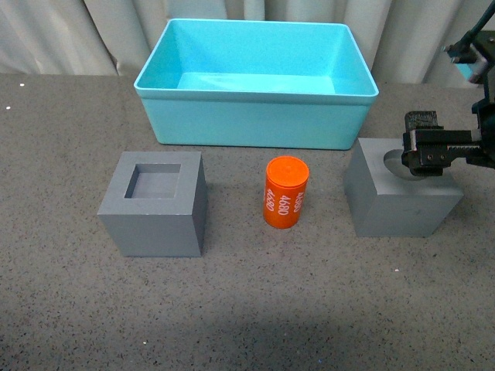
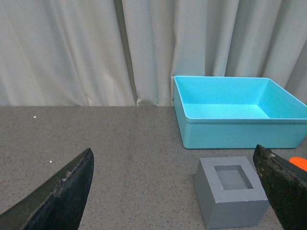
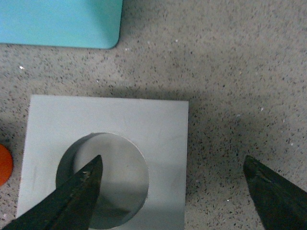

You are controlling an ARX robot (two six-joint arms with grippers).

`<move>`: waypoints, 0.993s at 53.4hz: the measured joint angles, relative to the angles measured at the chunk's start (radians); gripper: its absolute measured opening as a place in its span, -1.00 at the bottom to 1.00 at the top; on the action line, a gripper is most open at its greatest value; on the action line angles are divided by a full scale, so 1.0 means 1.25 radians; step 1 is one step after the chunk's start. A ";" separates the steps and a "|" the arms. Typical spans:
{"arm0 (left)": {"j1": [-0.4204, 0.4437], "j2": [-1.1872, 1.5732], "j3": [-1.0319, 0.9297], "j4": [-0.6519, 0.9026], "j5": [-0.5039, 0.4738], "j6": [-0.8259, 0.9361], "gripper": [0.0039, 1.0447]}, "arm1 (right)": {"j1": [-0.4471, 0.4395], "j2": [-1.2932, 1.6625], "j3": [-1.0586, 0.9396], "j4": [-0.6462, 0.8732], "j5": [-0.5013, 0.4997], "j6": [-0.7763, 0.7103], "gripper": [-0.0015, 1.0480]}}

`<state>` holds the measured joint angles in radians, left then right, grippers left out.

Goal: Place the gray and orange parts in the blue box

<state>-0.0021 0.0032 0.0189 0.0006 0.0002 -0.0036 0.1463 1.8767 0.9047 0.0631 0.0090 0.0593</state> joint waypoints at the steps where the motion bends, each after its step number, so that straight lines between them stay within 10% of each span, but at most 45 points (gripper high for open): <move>1: 0.000 0.000 0.000 0.000 0.000 0.000 0.88 | 0.001 0.003 0.002 -0.003 0.002 0.001 0.54; 20: 0.000 0.000 0.000 0.000 0.000 0.000 0.88 | 0.008 0.009 0.003 -0.017 -0.019 0.031 -0.60; 35: 0.000 0.000 0.000 0.000 0.000 0.000 0.88 | 0.000 -0.262 -0.059 -0.018 -0.128 0.104 -0.66; 53: 0.000 0.000 0.000 0.000 0.000 0.000 0.88 | 0.068 -0.096 0.194 0.058 -0.046 0.138 -0.66</move>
<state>-0.0021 0.0032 0.0189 0.0006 0.0002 -0.0040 0.2317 1.7561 1.1473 0.1352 -0.0486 0.2321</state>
